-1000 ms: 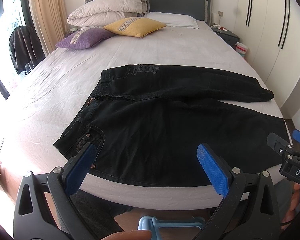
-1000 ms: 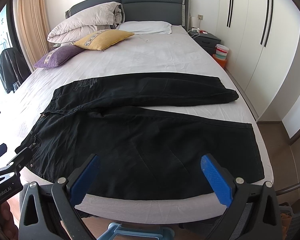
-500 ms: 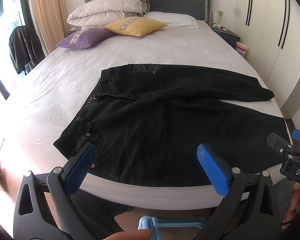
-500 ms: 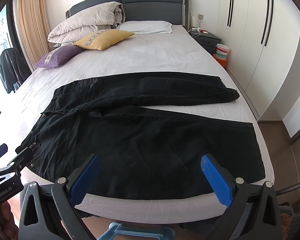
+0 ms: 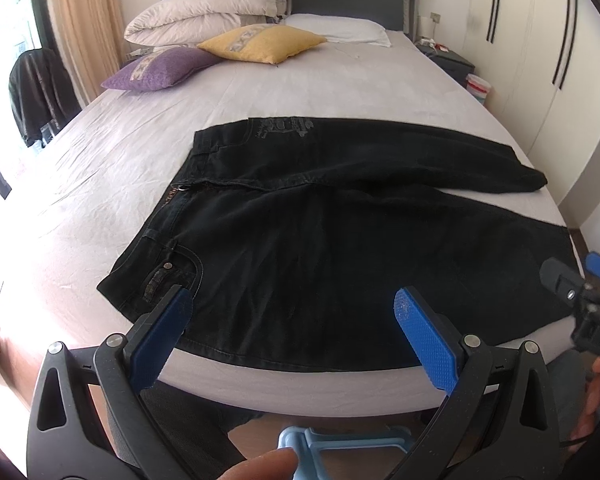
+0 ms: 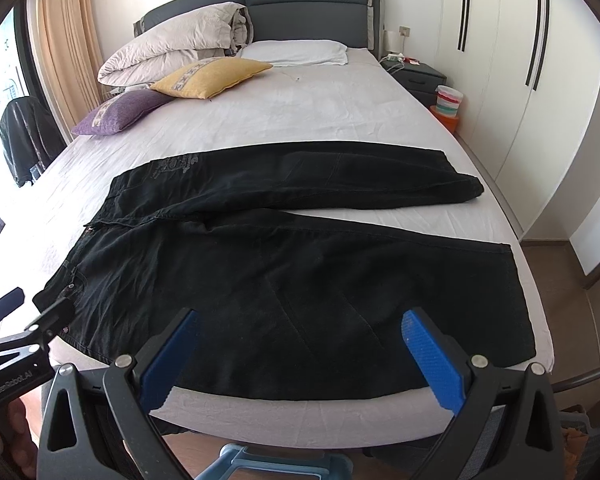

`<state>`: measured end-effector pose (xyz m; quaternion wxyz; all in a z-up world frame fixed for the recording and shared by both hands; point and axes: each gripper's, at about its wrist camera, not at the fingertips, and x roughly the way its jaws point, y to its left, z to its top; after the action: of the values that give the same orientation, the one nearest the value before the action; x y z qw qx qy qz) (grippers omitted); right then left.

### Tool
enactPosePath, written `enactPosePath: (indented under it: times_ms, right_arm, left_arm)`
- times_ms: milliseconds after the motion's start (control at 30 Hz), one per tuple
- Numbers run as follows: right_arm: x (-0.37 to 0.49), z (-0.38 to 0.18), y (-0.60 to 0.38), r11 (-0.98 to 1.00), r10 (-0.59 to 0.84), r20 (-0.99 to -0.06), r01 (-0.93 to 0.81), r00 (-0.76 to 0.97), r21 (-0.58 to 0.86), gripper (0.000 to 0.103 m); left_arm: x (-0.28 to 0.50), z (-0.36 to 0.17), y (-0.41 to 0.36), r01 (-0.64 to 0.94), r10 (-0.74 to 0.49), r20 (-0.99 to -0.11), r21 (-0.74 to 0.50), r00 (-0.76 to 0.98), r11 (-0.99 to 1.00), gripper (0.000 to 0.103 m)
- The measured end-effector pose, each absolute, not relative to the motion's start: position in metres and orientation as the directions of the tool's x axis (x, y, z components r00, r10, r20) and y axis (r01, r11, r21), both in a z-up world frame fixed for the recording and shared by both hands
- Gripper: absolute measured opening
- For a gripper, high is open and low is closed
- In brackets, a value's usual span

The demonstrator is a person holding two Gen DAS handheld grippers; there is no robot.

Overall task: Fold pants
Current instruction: 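Grasp the jeans waistband with the left tool while the right tool grasps the hem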

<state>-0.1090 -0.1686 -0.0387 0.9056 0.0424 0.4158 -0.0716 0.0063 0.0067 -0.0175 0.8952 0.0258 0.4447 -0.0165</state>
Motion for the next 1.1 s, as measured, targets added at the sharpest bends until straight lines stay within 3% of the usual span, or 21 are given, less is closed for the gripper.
enactPosePath:
  times_ms: [267, 333, 533, 733, 1033, 1100]
  right_arm:
    - [-0.090, -0.043, -0.189, 0.988, 0.007, -0.757, 0.114, 0.653, 0.108, 0.103]
    - [-0.081, -0.045, -0.197, 0.987, 0.038, -0.754, 0.096, 0.656, 0.133, 0.103]
    - [-0.034, -0.054, -0.225, 0.975, 0.191, -0.747, -0.036, 0.636, 0.219, 0.103]
    - [0.025, -0.051, -0.253, 0.962, 0.273, -0.728, -0.177, 0.629, 0.208, 0.103]
    - [0.106, -0.075, -0.275, 0.926, 0.337, -0.778, -0.336, 0.531, 0.172, 0.103]
    - [0.117, -0.082, -0.279, 0.910, 0.357, -0.788, -0.378, 0.502, 0.172, 0.103]
  left_arm:
    - [0.041, -0.046, 0.029, 0.183, -0.190, -0.819, -0.106, 0.541, 0.977, 0.103]
    - [0.048, -0.049, 0.037, 0.181, -0.167, -0.785, -0.071, 0.596, 0.981, 0.103]
    - [0.126, -0.058, 0.051, 0.263, -0.090, -0.839, 0.066, 0.536, 0.962, 0.103]
    - [0.253, -0.041, 0.060, 0.442, -0.171, -0.825, 0.105, 0.539, 0.891, 0.103]
    - [0.407, -0.106, 0.051, 0.630, -0.084, -0.926, 0.182, 0.369, 0.755, 0.103]
    - [0.426, -0.122, 0.051, 0.664, -0.105, -0.945, 0.136, 0.309, 0.735, 0.103]
